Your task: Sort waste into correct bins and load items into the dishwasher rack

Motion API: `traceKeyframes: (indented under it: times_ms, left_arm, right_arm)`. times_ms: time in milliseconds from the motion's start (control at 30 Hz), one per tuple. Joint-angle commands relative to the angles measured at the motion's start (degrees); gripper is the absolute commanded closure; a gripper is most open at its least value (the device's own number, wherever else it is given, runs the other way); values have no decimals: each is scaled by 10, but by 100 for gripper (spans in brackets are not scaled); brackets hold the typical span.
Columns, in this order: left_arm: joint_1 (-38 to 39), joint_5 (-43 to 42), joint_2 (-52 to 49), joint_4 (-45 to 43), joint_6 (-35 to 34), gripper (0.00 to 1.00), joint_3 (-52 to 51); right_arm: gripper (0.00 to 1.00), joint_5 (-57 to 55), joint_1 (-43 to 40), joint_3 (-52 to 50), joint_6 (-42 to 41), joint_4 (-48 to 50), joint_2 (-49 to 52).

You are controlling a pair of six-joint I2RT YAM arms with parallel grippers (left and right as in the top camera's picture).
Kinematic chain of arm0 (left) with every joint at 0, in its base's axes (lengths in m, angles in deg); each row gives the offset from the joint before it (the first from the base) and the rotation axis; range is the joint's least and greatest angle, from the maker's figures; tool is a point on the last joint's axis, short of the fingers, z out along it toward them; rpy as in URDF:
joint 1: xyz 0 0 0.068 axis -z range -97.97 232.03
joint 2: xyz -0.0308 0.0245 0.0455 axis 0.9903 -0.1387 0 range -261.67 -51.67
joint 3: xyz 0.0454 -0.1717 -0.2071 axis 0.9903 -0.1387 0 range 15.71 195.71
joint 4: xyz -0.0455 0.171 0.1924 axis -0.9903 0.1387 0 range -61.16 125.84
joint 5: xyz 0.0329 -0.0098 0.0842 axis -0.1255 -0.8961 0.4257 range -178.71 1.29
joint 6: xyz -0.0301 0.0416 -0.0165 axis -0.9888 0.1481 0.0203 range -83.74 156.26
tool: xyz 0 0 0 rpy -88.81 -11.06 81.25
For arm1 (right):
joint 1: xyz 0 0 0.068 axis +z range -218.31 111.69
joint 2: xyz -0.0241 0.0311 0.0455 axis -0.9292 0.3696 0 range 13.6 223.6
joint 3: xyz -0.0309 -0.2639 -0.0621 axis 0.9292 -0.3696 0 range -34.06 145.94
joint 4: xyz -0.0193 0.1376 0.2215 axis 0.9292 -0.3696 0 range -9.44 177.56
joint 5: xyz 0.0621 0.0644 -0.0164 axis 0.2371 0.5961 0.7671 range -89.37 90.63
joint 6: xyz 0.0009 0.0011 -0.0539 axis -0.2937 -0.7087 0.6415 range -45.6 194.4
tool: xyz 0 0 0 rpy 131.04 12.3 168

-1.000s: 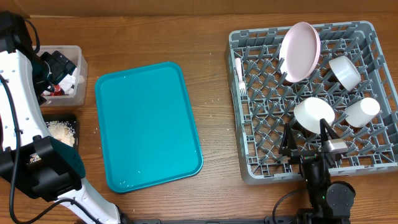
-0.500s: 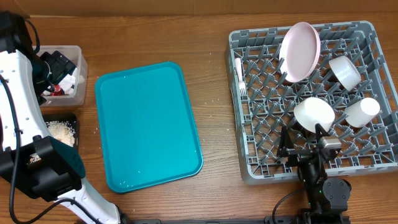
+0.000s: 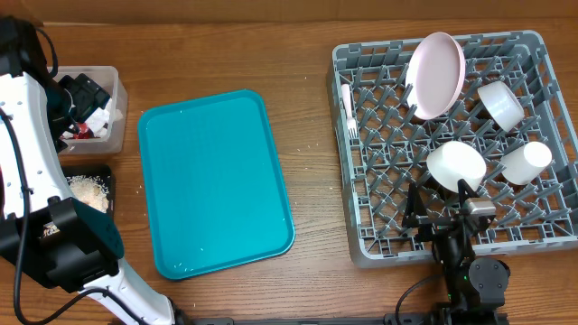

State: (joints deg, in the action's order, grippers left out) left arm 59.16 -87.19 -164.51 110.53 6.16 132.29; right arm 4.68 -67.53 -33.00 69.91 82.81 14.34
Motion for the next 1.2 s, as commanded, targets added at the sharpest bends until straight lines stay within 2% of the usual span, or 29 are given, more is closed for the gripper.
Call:
traceKeyframes:
  times_ms: [0, 667, 967, 1167]
  left_arm:
    - [0, 0, 12, 1, -10, 0, 8]
    - [7, 0, 18, 2, -10, 0, 8]
    - [82, -1, 93, -9, -10, 0, -18]
    - [162, 5, 184, -33, 3, 0, -145]
  right_arm:
    - [0, -6, -2, -6, 0, 2, -6]
    - [0, -6, -2, -6, 0, 2, -6]
    - [0, -6, -2, -6, 0, 2, -6]
    - [0, -6, -2, -6, 0, 2, -6]
